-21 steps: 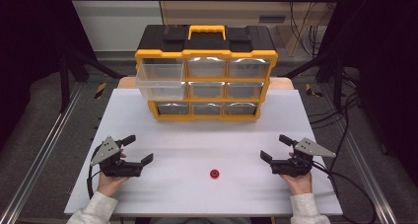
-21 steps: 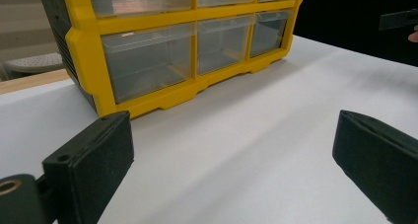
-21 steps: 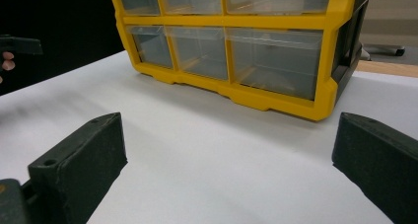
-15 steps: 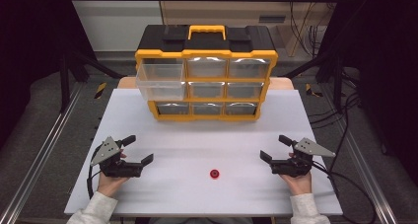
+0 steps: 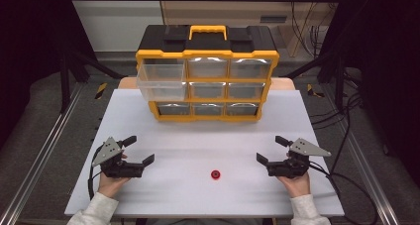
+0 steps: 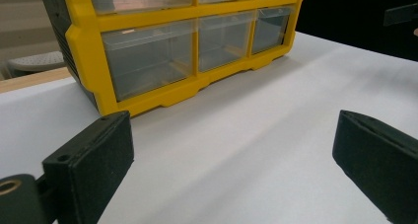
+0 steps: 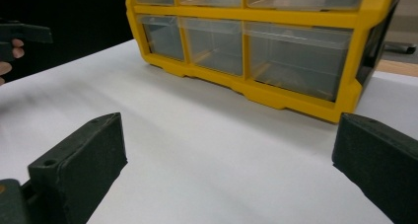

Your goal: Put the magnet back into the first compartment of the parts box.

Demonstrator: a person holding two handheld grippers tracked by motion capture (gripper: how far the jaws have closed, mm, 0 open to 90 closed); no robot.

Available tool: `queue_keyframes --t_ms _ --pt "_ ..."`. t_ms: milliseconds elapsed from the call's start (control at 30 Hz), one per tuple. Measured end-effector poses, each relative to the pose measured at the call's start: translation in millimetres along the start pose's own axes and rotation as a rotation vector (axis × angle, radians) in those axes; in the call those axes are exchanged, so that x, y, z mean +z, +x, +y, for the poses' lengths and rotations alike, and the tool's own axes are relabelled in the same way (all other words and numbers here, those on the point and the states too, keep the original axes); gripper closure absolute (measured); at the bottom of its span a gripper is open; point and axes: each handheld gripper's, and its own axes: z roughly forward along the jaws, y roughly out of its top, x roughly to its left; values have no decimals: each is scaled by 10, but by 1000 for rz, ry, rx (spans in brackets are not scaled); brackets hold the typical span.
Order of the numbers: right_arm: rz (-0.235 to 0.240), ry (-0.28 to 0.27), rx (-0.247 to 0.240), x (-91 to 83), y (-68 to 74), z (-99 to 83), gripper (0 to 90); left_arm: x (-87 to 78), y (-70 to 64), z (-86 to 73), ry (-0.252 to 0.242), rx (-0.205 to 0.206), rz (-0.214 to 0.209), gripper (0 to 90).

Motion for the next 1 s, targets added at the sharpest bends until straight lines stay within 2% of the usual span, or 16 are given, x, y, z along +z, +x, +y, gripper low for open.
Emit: queue_keyframes --t_ms 233,433,667,1000 --pt "24 2 -13 61 106 47 6 5 -4 -1 4 -1 2 16" --pt "41 47 -21 144 208 65 6 12 -5 -1 7 -2 2 16" --pt "46 58 -30 199 310 100 6 9 1 -4 7 -2 2 16" --pt "73 115 -48 339 494 119 6 12 2 -4 8 -2 3 16"
